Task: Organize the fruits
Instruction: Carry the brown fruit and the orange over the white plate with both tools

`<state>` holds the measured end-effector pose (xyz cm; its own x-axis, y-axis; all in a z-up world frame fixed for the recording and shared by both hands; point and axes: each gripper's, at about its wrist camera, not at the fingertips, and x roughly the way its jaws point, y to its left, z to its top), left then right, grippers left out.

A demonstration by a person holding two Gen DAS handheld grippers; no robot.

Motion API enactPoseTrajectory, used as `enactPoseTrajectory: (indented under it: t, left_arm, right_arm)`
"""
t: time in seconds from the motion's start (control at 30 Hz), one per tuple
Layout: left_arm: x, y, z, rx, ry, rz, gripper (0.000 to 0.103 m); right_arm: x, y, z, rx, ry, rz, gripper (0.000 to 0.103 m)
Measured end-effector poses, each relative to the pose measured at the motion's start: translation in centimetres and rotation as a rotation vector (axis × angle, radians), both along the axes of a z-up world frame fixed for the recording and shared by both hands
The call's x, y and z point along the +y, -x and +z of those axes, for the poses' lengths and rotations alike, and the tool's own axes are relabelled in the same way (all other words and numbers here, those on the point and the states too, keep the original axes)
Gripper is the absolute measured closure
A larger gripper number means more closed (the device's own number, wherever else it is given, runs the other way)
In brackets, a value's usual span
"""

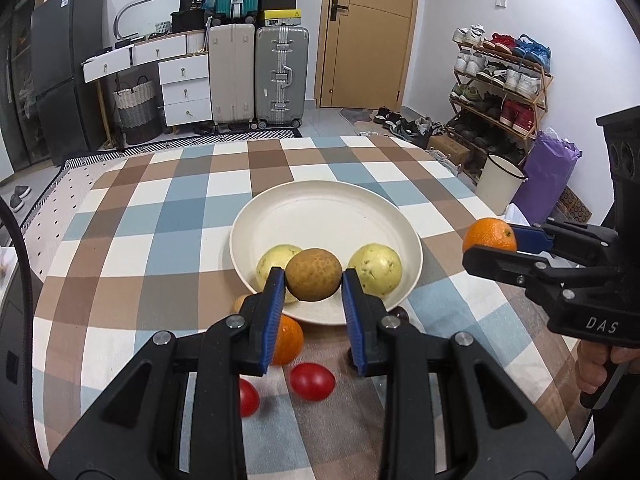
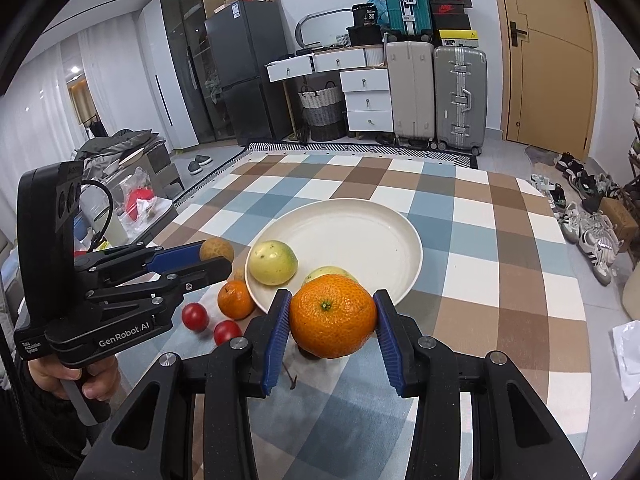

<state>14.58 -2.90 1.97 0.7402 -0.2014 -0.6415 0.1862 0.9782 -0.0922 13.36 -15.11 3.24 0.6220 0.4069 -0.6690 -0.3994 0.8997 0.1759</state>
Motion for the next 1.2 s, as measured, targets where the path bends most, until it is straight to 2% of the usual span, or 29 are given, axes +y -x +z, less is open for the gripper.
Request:
enactPoseTrajectory:
  t: [0.57,1.2]
  left_arm:
    - [-0.6,-4.1,-1.1,0.014,-0.021,0.023,0.077]
    - [-2.0,-8.1,-3.1,0.053,-0.046,-0.002,0.077]
  right_arm:
    - [-0.8,-4.6,-1.8,0.032,-0.016,-0.037,0.061]
    - [-0.7,-8.6,-5.2,0.099,-0.029,-0.096,0.061]
